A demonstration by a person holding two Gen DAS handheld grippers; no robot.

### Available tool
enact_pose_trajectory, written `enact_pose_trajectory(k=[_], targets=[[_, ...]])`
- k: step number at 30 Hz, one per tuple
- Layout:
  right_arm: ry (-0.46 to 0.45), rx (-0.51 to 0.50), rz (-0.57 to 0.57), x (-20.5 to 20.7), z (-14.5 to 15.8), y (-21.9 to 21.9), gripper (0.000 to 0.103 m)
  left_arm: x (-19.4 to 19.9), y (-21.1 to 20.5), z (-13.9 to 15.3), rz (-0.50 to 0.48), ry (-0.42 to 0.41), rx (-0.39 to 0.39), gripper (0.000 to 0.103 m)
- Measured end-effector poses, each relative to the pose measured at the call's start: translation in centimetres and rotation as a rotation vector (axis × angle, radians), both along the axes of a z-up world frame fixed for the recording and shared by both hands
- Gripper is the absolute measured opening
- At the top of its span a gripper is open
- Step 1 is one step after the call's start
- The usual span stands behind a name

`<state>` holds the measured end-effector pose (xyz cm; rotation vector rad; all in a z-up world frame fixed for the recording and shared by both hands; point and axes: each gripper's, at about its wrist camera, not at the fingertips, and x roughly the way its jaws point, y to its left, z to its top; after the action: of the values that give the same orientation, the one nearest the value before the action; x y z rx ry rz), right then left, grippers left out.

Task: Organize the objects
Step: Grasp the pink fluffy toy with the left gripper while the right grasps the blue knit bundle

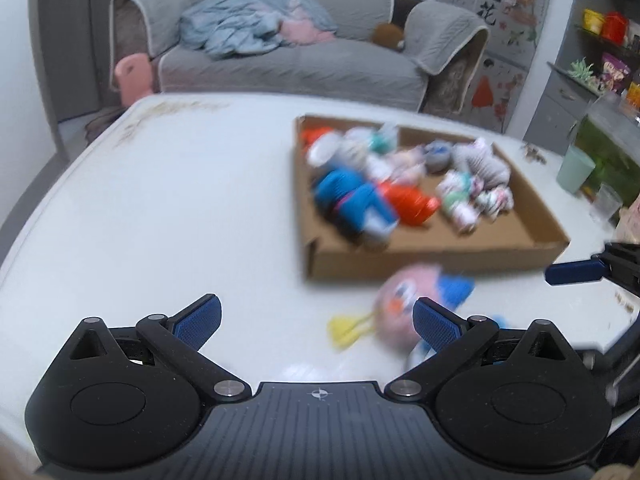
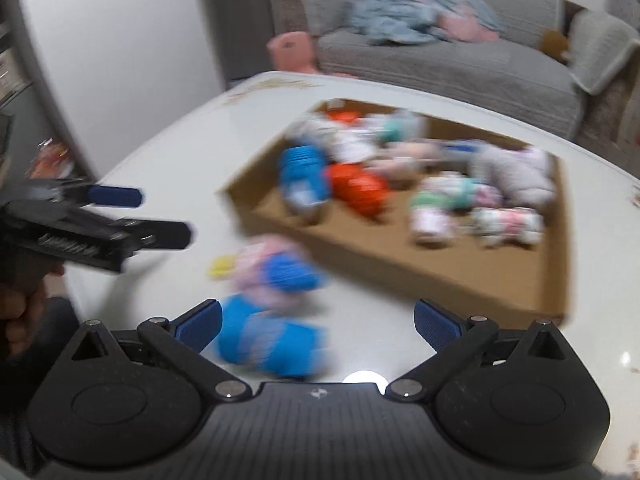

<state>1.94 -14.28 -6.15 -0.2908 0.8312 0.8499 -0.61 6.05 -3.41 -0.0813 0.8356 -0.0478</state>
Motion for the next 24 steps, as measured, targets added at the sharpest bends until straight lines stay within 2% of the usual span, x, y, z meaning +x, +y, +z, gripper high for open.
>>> enact_pose_trajectory(k=[2,4,6,8,9,11,13,14,15,18,22,24], targets=[[-0.106,-0.077,0.177,-1.5,-0.9,1.7,0.102,-0.9,1.1,-0.4,-0.016,0.031,-0.002,0.102],[-0.183,-0.157,0.303,-1.8,-2.1,2.5,0.1,-1.7,2.0,-0.4,-0.045,0.036,0.005,0.102],[-0.175,-0.209,0.38,-1.1,-3.2,2.9,0.09,-2.2,2.5,-0.3,-0.083,0.027,0.008,0.102],[-0.143,-0.236,0.408,0.3,-4.1,3.2,0.085,-2.2,2.4,-0.2,-0.135,0.014,0.022,0.102],[-0.117,-0.232,0.422,1.1,-4.4,3.4,0.076,-2.0,2.2,-0.1,-0.169,0.007,0.038,0.102],[-0.067,-0.235,0.428,1.8,-5.2,4.0,0.063,-1.6,1.3,0.0,-0.256,-0.005,0.069,0.102],[-0.041,-0.242,0.429,1.8,-5.2,4.2,0.056,-1.0,0.1,0.1,-0.357,-0.018,0.106,0.102],[-0.034,-0.248,0.44,1.5,-5.0,4.1,0.045,-0.7,-0.7,0.1,-0.404,-0.03,0.132,0.102],[-0.031,-0.26,0.45,1.1,-4.8,3.6,0.04,-0.3,-1.4,0.1,-0.459,-0.037,0.152,0.102],[0.001,-0.26,0.426,0.5,-3.9,0.9,0.039,1.0,-3.8,-0.5,-0.579,-0.051,0.196,0.102],[0.087,-0.252,0.308,1.3,-4.1,-3.4,0.038,2.1,-6.8,-1.8,-0.719,-0.043,0.251,0.102],[0.093,-0.269,0.276,1.6,-4.3,-4.9,0.039,2.5,-8.0,-2.4,-0.782,-0.047,0.291,0.102]])
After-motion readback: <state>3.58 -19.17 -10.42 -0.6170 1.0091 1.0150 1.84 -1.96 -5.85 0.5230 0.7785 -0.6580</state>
